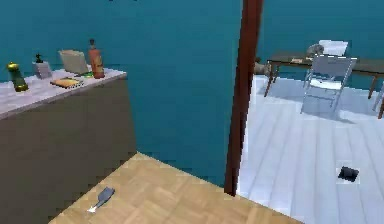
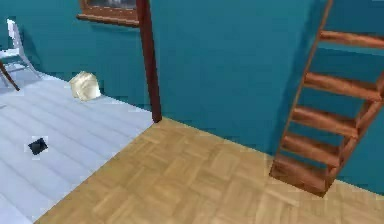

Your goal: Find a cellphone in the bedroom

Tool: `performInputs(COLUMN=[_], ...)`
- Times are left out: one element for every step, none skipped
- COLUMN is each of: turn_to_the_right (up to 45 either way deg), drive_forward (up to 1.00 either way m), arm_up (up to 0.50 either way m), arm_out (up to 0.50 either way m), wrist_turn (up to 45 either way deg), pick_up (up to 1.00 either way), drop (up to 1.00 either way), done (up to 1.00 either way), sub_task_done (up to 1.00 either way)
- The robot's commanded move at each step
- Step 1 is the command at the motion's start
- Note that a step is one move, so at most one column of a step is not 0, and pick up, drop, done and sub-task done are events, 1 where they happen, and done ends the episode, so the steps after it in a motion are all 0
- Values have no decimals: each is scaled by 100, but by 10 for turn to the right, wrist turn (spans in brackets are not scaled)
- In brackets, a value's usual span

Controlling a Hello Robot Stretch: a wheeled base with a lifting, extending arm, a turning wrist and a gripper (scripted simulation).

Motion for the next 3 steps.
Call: performInputs(turn_to_the_right=[450,450,450], drive_forward=[0,0,0], arm_up=[0,0,0], arm_out=[0,0,0], wrist_turn=[0,0,0], pick_up=[0,0,0], drop=[0,0,0], done=[0,0,0], sub_task_done=[0,0,0])
